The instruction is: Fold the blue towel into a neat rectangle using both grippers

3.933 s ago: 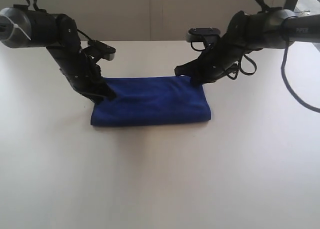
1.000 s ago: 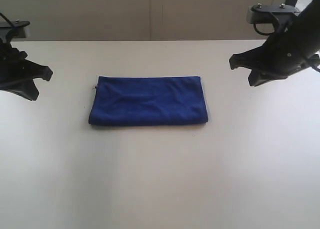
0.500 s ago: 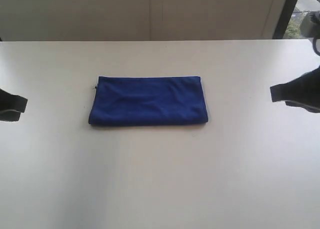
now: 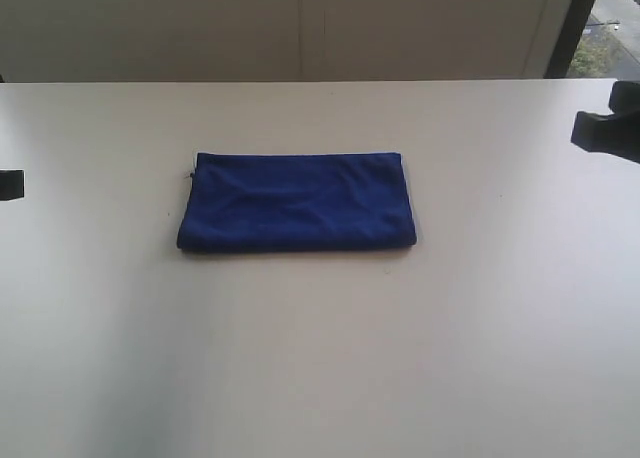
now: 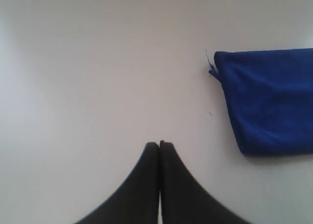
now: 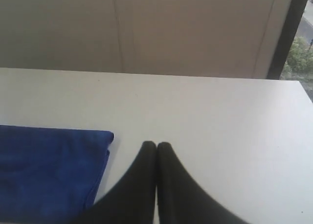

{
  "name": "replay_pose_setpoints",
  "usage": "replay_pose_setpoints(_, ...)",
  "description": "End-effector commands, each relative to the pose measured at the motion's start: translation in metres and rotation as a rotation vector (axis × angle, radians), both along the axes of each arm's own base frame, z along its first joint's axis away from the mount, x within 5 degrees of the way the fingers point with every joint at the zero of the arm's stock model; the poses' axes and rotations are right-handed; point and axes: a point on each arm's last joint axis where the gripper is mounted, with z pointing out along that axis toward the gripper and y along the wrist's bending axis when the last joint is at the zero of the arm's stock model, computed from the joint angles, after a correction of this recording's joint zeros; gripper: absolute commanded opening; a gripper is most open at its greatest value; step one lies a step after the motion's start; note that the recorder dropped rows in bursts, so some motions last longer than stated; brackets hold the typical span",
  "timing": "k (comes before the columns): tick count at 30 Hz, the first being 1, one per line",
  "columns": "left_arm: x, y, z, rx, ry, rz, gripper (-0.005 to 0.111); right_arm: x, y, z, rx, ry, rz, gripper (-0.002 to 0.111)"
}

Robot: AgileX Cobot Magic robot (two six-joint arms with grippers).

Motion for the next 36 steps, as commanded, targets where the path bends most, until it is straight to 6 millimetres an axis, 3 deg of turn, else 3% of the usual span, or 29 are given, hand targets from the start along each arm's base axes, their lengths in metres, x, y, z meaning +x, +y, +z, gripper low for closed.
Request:
replay_pose_setpoints(1,-0.002,0.000,0.000,-0.007,-0.013,0.005,0.000,0.000,-0.001,-0.004,-0.018,0.012,0.002,0.000)
replay_pose_setpoints(21,-0.002,0.000,0.000,-0.007,-0.013,0.005,0.000,-0.002,0.000,-0.004,-0.018,0.020,0.004,0.000)
replay_pose_setpoints(30,-0.001,0.000,0.001,-0.007,-0.018,0.008,0.000,-0.048,-0.001,0.024,-0.016,-0.181,0.003,0.000)
replay_pose_setpoints(36,-0.001,0.000,0.001,-0.007,-0.018,0.008,0.000,-0.070,-0.006,0.009,-0.020,-0.203,-0.034,0.000)
